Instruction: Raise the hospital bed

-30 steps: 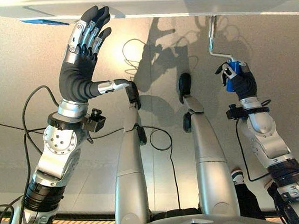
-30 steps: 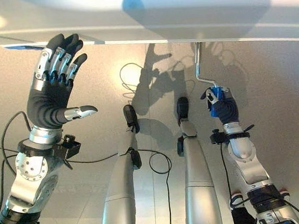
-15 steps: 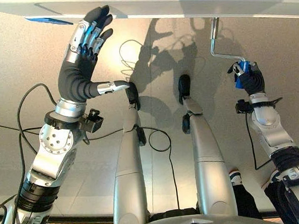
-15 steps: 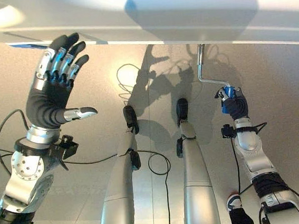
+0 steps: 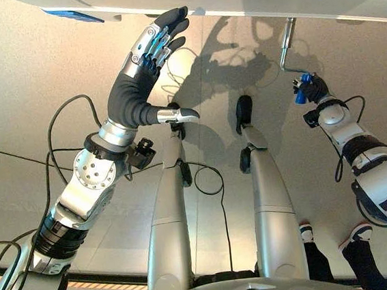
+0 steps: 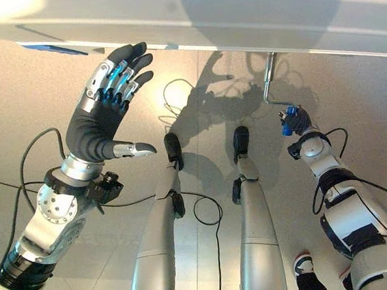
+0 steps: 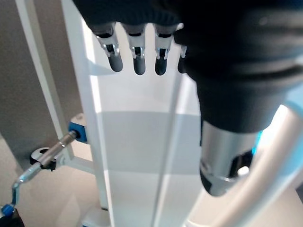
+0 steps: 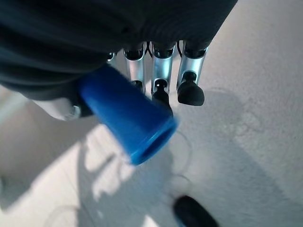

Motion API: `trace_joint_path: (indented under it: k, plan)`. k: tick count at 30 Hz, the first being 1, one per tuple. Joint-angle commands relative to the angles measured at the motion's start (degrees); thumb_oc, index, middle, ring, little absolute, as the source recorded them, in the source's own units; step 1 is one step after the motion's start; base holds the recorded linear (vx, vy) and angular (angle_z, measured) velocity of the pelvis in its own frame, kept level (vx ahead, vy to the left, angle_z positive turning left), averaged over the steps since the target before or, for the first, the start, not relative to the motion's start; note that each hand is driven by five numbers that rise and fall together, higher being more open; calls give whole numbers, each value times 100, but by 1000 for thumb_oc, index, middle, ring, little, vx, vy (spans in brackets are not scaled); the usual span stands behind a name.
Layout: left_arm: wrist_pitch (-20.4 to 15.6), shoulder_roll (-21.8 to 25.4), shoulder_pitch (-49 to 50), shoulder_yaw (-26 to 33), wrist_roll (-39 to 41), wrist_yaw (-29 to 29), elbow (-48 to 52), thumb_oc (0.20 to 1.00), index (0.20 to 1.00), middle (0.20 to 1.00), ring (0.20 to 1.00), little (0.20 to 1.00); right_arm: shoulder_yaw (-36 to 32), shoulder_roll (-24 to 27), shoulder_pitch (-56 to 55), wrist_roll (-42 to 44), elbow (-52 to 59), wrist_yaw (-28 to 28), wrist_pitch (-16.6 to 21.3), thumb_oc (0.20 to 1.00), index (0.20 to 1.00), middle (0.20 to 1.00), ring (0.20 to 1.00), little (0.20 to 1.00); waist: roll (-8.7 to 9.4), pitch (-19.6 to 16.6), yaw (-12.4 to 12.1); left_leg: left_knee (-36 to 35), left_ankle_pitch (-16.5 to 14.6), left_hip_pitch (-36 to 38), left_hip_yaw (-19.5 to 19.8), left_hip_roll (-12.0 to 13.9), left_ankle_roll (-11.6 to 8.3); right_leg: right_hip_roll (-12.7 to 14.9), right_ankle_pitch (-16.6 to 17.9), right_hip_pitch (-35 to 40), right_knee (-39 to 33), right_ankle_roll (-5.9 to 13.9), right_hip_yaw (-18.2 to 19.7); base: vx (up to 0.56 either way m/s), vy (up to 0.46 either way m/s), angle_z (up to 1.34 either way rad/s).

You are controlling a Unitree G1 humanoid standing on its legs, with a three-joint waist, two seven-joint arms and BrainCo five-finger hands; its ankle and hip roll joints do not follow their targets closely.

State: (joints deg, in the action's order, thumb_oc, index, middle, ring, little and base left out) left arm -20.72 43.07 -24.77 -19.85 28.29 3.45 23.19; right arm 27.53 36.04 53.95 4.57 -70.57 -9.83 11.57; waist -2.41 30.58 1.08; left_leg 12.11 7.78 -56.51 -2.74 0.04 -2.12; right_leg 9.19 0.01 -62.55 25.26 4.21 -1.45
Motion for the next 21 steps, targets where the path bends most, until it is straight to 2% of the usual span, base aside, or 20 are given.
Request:
trace_joint_path:
  k: [1, 7, 10, 18, 21]
  plan:
    - [-115, -464, -220, -35, -21, 40, 366, 1000, 1000, 1000, 1000, 1000, 363, 242, 230, -396, -646, 117, -690, 200, 200, 200, 200, 200, -580, -79, -141, 706, -652, -22, 182, 60, -174, -118, 243, 163, -223, 404, -247, 0, 0, 0]
    - [-5, -722, -392, 14, -149, 148, 284, 1000, 1000, 1000, 1000, 1000, 872, -310, 707, -1185, -832, 229, -978, 200, 200, 200, 200, 200, -640, -79, -227, 956, -714, -316, 221, 37, -152, -105, 173, -74, -14, 367, -267, -8, 9, 7]
    - [90, -955, -430, 7, -185, 229, 241, 1000, 1000, 1000, 1000, 1000, 1234, -842, 1009, -1804, -892, 319, -1182, 200, 200, 200, 200, 200, -667, -79, -285, 1117, -751, -505, 266, 15, -139, -85, 146, -214, 107, 346, -282, -6, 8, 5]
    - [174, -1134, -440, 161, -219, 360, 185, 1000, 1000, 1000, 1000, 1000, 1711, -1649, 1176, -2419, -597, 430, -1286, 200, 200, 200, 200, 200, -609, -79, -255, 1118, -751, -582, 253, 10, -133, -94, 166, -279, 89, 341, -282, 0, 2, -1]
    - [166, -1167, -388, 278, -209, 449, 189, 1000, 1000, 1000, 1000, 1000, 2122, -1917, 1143, -2962, -168, 463, -1250, 200, 200, 200, 200, 200, -559, -79, -212, 1127, -756, -617, 255, 11, -133, -98, 171, -303, 76, 340, -284, 1, 21, -5]
